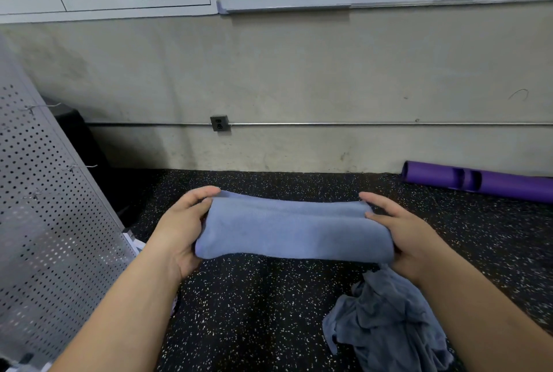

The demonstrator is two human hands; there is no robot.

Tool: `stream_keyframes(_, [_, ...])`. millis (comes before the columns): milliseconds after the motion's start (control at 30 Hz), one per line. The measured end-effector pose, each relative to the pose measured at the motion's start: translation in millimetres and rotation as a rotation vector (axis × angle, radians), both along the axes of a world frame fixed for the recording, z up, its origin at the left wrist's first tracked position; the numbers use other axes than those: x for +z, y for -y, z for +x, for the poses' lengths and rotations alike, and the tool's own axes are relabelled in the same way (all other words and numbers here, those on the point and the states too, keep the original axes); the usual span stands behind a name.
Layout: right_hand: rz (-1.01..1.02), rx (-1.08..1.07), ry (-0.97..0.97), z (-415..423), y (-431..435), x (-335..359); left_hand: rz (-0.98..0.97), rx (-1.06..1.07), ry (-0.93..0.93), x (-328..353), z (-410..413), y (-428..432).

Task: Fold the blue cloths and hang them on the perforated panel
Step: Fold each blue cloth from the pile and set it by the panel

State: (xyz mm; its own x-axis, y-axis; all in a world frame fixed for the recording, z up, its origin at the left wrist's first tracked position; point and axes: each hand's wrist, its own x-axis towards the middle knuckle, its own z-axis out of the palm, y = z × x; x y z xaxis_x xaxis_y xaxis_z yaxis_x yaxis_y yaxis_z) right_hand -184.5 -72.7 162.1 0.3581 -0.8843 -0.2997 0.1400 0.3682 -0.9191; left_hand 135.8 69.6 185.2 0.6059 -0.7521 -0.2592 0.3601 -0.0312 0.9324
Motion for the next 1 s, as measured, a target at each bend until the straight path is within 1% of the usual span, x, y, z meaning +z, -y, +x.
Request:
stream_keyframes(100, [0.120,-0.048,0.037,7,1,-8,-0.063,-0.065,-0.018,5,-4,-1])
stream_keyframes(167, [0.166,-0.051,0.070,9,1,-11,-0.116,-0.117,0.007,8,-5,-2])
stream_keyframes(267, [0.067,0.053,0.065,9,-1,-11,-0.112,-0.212,0.125,8,-5,-4])
stream_keyframes(333, [-0.005,0.109,0.051,8,0,-13,-0.096,-0.242,0.162,6,-3,-5])
stream_keyframes(400, [-0.039,0.119,0.055,8,1,-15,-0.097,-0.232,0.128,5,3,-5])
stream_keyframes(467, [-0.056,0.093,0.068,6,4,-14,-0.118,-0.216,0.008,8,13,-7])
stream_keyframes(533, [-0.060,0.066,0.088,0,8,-10,-0.162,-0.271,-0.124,9,23,-11])
stream_keyframes(600, [-0.038,0.088,0.105,-5,11,-7,-0.193,-0.342,-0.208,8,29,-13])
stream_keyframes(700, [0.027,0.161,0.042,-9,9,-5,-0.196,-0.338,-0.308,1,30,-14])
stream_keyframes(833, [0.097,0.287,-0.017,-7,1,-12,-0.152,-0.322,-0.254,-6,31,-13])
stream_keyframes(1000, [0.108,0.365,0.005,-1,-3,-15,-0.248,-0.337,-0.180,3,31,-15])
